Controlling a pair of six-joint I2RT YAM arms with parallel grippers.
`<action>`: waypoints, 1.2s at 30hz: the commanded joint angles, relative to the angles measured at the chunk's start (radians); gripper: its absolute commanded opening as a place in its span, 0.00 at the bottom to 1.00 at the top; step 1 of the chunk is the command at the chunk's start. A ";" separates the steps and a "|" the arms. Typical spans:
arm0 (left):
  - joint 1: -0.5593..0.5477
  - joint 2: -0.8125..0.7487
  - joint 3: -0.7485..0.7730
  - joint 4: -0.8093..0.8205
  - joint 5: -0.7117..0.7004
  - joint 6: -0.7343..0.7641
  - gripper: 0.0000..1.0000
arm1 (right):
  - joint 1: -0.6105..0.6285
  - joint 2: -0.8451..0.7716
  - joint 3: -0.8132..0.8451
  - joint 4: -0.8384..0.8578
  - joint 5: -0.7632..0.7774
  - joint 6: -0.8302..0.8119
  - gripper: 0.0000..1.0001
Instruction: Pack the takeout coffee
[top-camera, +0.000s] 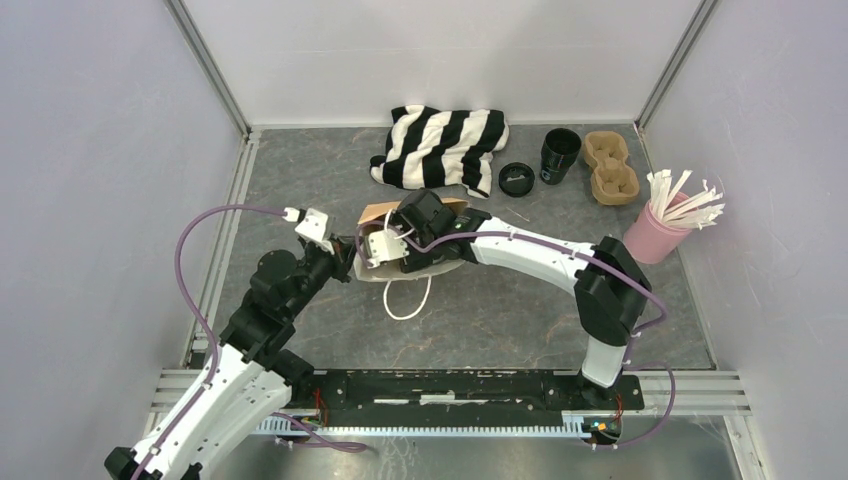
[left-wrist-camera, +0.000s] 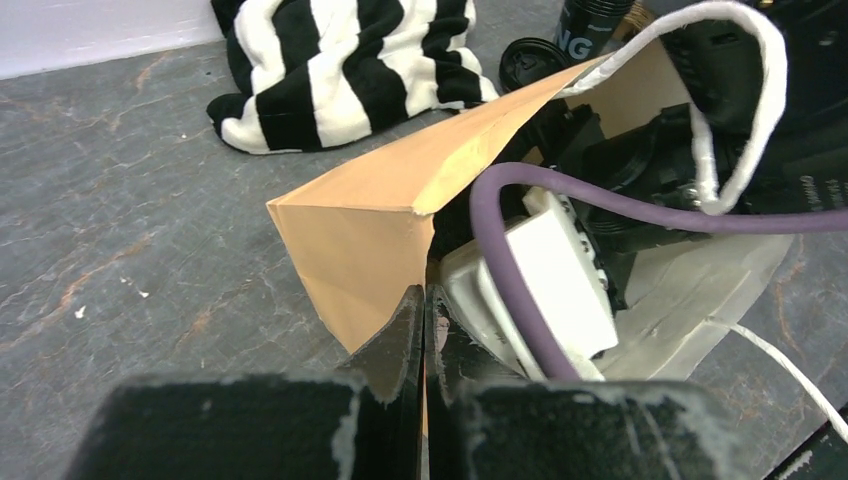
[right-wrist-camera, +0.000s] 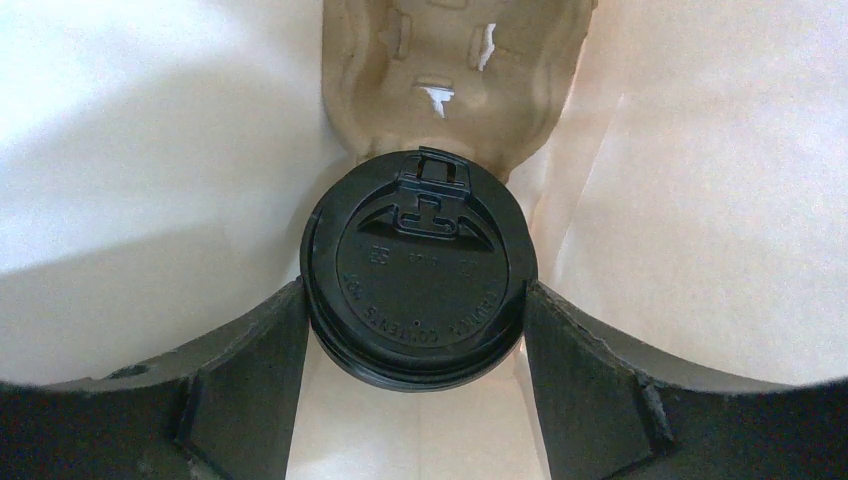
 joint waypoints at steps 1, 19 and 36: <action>0.000 0.031 0.081 -0.042 -0.053 -0.032 0.02 | 0.012 -0.083 0.044 0.004 -0.085 0.083 0.50; 0.000 0.208 0.332 -0.305 -0.175 -0.168 0.02 | 0.044 -0.375 -0.036 0.179 -0.285 0.393 0.47; 0.000 0.391 0.527 -0.544 -0.344 -0.270 0.02 | 0.037 -0.579 0.021 0.187 -0.116 0.614 0.46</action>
